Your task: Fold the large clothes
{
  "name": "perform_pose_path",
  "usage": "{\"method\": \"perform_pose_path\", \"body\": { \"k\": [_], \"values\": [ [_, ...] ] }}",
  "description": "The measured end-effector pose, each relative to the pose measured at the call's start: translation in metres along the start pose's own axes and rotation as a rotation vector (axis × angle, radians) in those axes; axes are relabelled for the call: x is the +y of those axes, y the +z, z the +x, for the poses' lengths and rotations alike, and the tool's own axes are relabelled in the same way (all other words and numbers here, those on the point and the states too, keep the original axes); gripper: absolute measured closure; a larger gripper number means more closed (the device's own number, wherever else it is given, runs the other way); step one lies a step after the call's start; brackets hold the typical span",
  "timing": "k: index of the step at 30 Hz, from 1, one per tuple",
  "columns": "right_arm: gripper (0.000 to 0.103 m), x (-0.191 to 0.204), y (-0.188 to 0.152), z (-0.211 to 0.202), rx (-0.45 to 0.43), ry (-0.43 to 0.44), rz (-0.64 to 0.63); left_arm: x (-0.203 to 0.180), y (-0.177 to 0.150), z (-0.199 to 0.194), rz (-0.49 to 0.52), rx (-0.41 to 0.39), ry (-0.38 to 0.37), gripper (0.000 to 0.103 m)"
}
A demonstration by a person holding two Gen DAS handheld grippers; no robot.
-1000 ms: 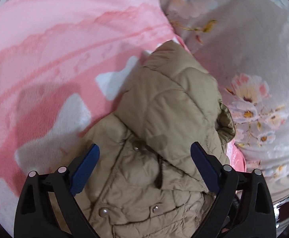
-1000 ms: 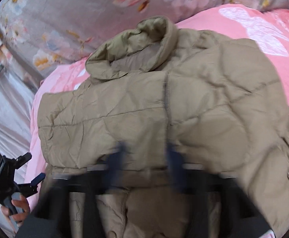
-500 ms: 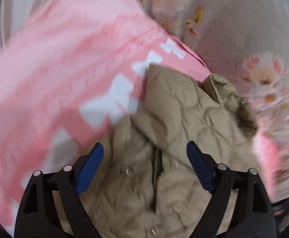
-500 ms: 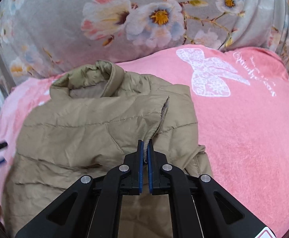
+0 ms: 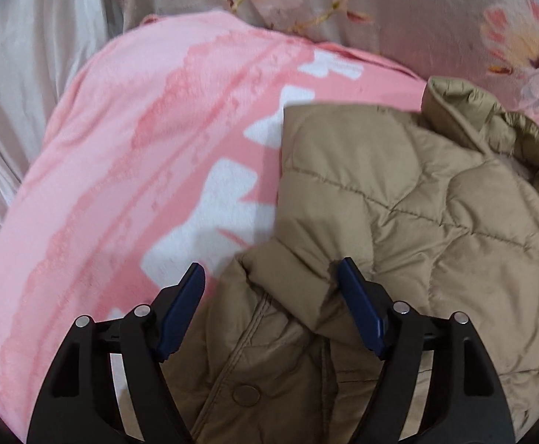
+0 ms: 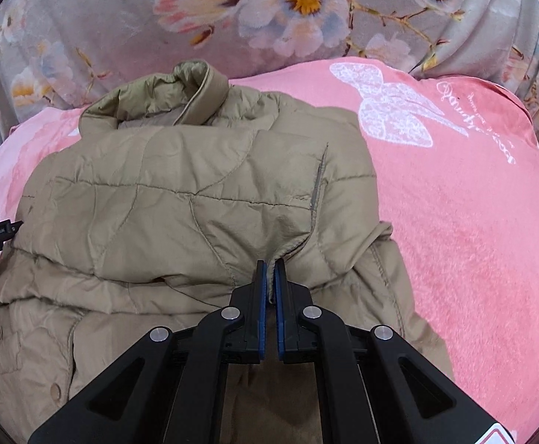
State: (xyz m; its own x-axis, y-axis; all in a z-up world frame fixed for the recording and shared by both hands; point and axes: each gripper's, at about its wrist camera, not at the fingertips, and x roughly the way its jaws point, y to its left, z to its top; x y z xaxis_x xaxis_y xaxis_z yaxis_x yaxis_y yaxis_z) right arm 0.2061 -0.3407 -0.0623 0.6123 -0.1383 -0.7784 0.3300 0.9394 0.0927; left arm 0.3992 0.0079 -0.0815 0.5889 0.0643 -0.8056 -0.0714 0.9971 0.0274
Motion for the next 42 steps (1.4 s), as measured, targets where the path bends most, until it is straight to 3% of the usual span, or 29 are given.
{"method": "perform_pose_path", "body": {
  "k": [11, 14, 17, 21, 24, 26, 29, 31, 35, 37, 40, 42],
  "values": [
    [0.097, -0.002, -0.004, 0.01, 0.037, 0.011, 0.0, -0.012, -0.011, 0.008, 0.059, -0.037, 0.076, 0.026],
    [0.088, -0.009, -0.007, -0.009, 0.053, 0.014, 0.018, -0.008, -0.012, -0.007, 0.09, -0.04, 0.073, 0.026],
    [0.087, -0.018, -0.003, -0.044, -0.014, 0.0, 0.046, -0.001, -0.007, -0.032, 0.107, -0.049, 0.05, 0.027],
    [0.083, 0.003, 0.037, -0.059, -0.095, 0.047, 0.033, -0.022, 0.023, -0.062, 0.099, -0.091, -0.022, 0.027],
    [0.083, 0.039, 0.07, -0.031, -0.095, 0.103, -0.019, -0.065, 0.047, -0.063, 0.11, -0.088, -0.075, 0.027],
    [0.084, 0.056, 0.078, -0.006, -0.052, 0.13, -0.037, -0.088, 0.053, -0.045, 0.114, -0.039, -0.079, 0.027],
    [0.084, 0.08, 0.071, 0.03, 0.041, 0.138, -0.087, -0.112, 0.043, -0.012, 0.16, 0.039, -0.025, 0.027],
    [0.084, 0.089, 0.058, 0.033, 0.052, 0.136, -0.122, -0.111, 0.029, -0.005, 0.17, 0.061, -0.02, 0.026],
    [0.084, 0.092, 0.03, 0.016, 0.073, 0.176, -0.176, -0.101, 0.006, -0.01, 0.212, 0.036, -0.026, 0.026],
    [0.09, 0.086, 0.027, 0.01, 0.065, 0.172, -0.16, -0.096, 0.001, -0.01, 0.221, 0.031, -0.033, 0.025],
    [0.091, 0.075, 0.031, 0.013, 0.039, 0.129, -0.115, -0.093, -0.002, -0.006, 0.204, 0.018, -0.035, 0.021],
    [0.092, 0.068, 0.029, 0.024, 0.046, 0.147, -0.089, -0.092, -0.005, -0.005, 0.195, -0.006, -0.027, 0.019]
  ]
}}
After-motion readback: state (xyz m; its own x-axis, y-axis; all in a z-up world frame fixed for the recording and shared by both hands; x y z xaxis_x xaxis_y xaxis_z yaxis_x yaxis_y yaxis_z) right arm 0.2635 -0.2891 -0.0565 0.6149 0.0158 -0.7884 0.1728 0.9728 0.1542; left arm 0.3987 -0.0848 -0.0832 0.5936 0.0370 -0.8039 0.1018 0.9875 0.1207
